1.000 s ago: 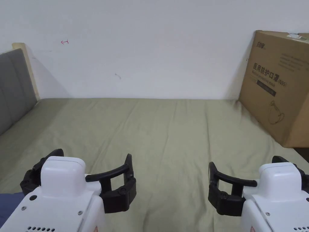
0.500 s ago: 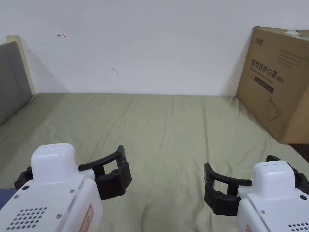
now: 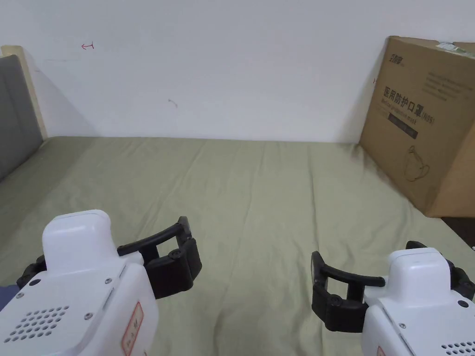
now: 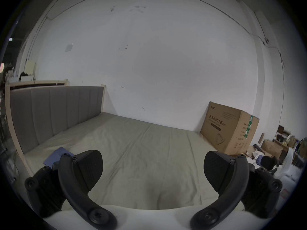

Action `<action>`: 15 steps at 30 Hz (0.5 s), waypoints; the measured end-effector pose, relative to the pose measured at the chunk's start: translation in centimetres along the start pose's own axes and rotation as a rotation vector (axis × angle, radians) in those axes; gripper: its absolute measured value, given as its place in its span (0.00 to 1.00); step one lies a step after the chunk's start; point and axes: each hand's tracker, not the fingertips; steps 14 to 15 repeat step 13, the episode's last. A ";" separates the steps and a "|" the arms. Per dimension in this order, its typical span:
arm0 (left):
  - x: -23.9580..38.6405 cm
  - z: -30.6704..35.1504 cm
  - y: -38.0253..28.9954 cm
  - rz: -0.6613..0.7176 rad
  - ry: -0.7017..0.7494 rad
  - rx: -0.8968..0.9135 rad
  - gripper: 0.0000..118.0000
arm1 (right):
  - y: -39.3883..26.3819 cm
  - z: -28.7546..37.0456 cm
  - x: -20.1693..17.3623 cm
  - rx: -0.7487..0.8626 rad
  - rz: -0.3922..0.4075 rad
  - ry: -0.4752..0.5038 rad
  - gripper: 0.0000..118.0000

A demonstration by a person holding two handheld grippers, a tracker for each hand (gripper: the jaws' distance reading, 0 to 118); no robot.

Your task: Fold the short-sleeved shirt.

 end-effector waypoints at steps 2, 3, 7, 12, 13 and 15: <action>0.2 0.0 0.2 -0.001 0.014 -0.004 1.00 | 0.0 0.0 0.0 0.002 0.002 -0.002 1.00; 0.3 0.1 0.2 -0.003 0.025 0.003 1.00 | 0.0 0.0 0.0 0.001 0.003 -0.001 1.00; 0.4 0.1 0.4 -0.028 0.038 0.017 1.00 | -0.1 0.0 0.0 -0.001 -0.002 -0.001 1.00; 0.2 -0.1 0.4 0.019 0.017 -0.010 1.00 | -0.2 0.1 0.0 -0.004 -0.013 0.003 1.00; 0.2 0.0 0.4 0.018 0.026 -0.008 1.00 | 0.0 0.2 0.1 -0.005 -0.026 0.005 1.00; 0.2 0.0 0.4 0.018 0.026 -0.008 1.00 | 0.0 0.2 0.1 -0.005 -0.026 0.005 1.00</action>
